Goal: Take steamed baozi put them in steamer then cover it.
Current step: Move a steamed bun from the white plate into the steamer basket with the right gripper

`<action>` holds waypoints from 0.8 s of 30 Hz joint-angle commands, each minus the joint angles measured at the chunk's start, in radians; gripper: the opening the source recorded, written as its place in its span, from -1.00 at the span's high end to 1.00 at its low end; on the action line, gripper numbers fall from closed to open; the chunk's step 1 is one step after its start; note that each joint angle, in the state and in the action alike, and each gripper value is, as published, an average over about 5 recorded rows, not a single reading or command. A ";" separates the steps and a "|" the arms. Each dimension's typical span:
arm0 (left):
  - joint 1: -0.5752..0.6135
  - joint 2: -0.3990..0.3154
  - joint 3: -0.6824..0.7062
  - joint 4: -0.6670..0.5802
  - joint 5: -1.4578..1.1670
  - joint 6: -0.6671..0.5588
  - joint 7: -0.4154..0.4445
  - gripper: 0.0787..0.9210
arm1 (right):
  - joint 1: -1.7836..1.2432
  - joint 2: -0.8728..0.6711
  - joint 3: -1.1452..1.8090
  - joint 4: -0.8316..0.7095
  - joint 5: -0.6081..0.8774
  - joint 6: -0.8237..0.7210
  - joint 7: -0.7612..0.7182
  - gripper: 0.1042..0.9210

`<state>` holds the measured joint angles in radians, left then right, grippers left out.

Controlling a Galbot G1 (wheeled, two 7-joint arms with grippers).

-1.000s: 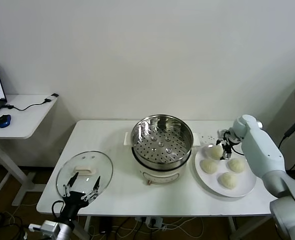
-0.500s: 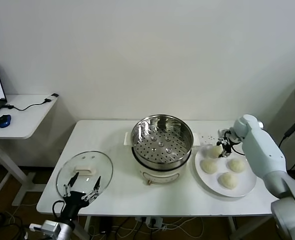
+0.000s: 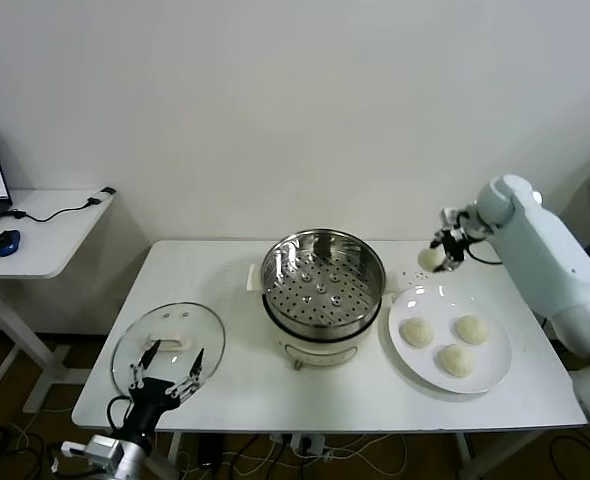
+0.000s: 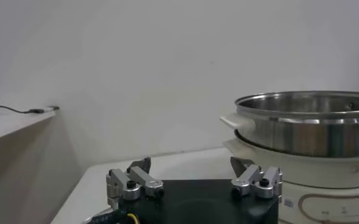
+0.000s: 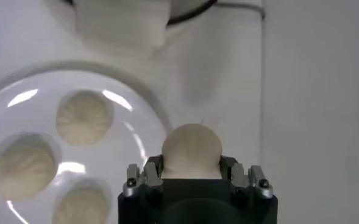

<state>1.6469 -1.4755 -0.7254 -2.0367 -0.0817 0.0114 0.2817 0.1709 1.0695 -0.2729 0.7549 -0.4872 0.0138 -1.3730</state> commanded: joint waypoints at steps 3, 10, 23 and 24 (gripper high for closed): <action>-0.001 -0.002 -0.015 -0.020 -0.010 -0.001 -0.006 -0.77 | 0.329 0.225 -0.290 -0.128 0.258 -0.012 -0.093 -0.31; 0.004 -0.012 -0.015 -0.020 -0.010 -0.006 -0.007 -0.77 | 0.289 0.272 -0.399 -0.120 0.416 0.321 -0.101 -0.38; 0.019 -0.020 -0.016 -0.028 -0.003 -0.007 -0.007 -0.77 | 0.204 0.302 -0.536 -0.068 0.244 0.859 0.029 -0.40; 0.020 -0.020 -0.017 -0.028 -0.003 -0.008 -0.007 -0.77 | 0.198 0.307 -0.532 -0.072 0.209 0.859 0.047 -0.40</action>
<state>1.6622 -1.4948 -0.7402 -2.0613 -0.0845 0.0051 0.2746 0.3732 1.3329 -0.7052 0.6781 -0.2153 0.6018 -1.4008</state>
